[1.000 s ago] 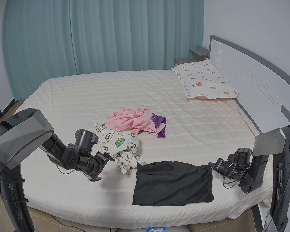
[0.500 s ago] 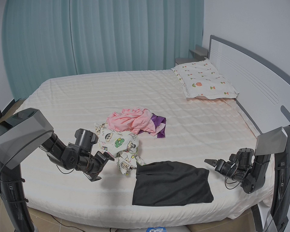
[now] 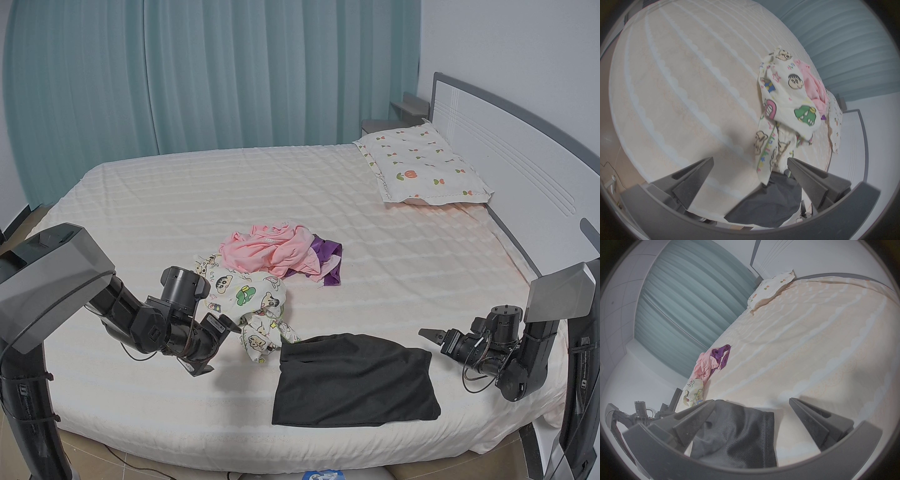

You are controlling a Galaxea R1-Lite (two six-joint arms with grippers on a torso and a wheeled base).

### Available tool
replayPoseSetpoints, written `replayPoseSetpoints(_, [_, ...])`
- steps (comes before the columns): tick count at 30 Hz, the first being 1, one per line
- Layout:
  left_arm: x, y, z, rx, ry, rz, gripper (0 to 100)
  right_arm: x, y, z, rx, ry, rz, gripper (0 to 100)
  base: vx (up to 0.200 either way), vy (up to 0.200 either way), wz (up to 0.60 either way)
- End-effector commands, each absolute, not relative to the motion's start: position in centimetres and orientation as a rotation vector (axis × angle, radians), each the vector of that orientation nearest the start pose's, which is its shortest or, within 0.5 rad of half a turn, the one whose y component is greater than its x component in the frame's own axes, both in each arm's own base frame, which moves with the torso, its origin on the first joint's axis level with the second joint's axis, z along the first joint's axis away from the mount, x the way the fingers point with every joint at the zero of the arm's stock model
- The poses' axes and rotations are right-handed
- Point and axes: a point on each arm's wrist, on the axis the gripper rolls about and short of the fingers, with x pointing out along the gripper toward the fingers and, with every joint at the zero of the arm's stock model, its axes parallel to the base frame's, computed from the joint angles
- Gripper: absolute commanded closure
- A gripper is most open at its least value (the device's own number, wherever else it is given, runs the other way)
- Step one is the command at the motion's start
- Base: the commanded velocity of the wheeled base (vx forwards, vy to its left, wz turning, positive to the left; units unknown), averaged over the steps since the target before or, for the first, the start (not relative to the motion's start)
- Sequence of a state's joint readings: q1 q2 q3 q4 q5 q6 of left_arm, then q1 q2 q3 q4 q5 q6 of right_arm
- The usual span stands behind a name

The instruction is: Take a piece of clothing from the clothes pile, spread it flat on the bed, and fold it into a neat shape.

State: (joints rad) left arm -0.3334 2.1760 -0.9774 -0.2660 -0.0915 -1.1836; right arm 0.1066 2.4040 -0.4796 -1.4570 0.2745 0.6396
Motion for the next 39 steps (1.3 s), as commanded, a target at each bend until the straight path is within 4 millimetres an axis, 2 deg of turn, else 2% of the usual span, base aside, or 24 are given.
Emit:
replayPoseSetpoints(1, [33.4,-14.5,3.1,-0.933,1.067,0.148,0,31.9,4.6,-3.3,0.656,0.578,0.227,0,0.0,0.0,0.0])
replayPoseSetpoints(6, [33.6,-14.7,2.9,-0.934,1.072,0.146,0,31.8,4.8,-3.2,0.654,0.578,0.233,0,0.0,0.0,0.0])
replayPoseSetpoints(13, [33.3,-15.2,3.0,-0.927,1.077,0.135,0,31.7,4.9,-3.3,0.651,0.586,0.236,0,0.0,-0.2,0.0])
replayPoseSetpoints(21, [33.2,-17.1,3.4,-0.929,1.073,0.099,0,31.5,5.0,-2.9,0.65,0.579,0.241,0,0.0,-0.2,0.0])
replayPoseSetpoints(25, [32.8,-18.7,2.3,-0.86,1.084,0.081,0,31.4,5.0,-2.9,0.65,0.584,0.241,0,0.0,0.0,0.0])
replayPoseSetpoints(33, [35.5,-18.3,-0.9,-0.647,1.009,0.128,0,31.4,5.0,-2.9,0.647,0.572,0.246,0,0.0,0.0,0.0])
replayPoseSetpoints(39, [37.1,-18.1,-1.2,-0.642,0.976,0.133,0,31.4,5.0,-2.9,0.647,0.572,0.246,0,0.0,0.0,0.0])
